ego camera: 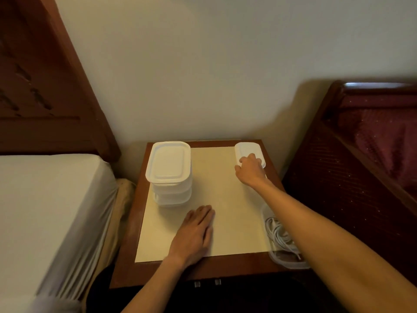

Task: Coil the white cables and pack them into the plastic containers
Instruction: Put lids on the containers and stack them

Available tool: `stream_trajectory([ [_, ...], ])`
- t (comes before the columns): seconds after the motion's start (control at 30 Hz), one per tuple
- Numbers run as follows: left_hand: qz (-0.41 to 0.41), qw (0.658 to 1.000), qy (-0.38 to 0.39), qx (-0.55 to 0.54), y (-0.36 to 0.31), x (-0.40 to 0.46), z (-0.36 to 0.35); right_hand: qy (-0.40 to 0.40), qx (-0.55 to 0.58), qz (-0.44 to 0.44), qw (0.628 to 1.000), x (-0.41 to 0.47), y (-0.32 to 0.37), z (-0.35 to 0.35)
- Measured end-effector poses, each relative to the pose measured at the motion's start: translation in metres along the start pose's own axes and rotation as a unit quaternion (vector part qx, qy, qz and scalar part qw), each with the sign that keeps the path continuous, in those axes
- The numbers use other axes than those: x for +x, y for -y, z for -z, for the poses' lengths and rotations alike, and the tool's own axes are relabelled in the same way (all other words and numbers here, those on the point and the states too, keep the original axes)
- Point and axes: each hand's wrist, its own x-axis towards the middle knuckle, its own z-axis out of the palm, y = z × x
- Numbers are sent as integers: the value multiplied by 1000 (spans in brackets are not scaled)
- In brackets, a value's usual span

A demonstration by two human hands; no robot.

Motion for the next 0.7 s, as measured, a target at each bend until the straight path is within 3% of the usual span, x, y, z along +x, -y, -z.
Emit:
stream_trajectory([
  [0.2,16,1000,12,17,-1,1,-1,116,-96,-11,989,34,-31,-17],
  [0.33,19,1000,15,11,-2,2,0,49,-62,-38,996,40,-48,-22],
  [0.47,22,1000,20,7,-2,2,0,33,28,-112,993,35,-69,-21],
  [0.57,24,1000,19,-1,-2,2,1,-8,90,-103,990,31,-76,-10],
  [0.7,27,999,23,3,-1,1,1,-115,290,-125,942,5,-79,29],
])
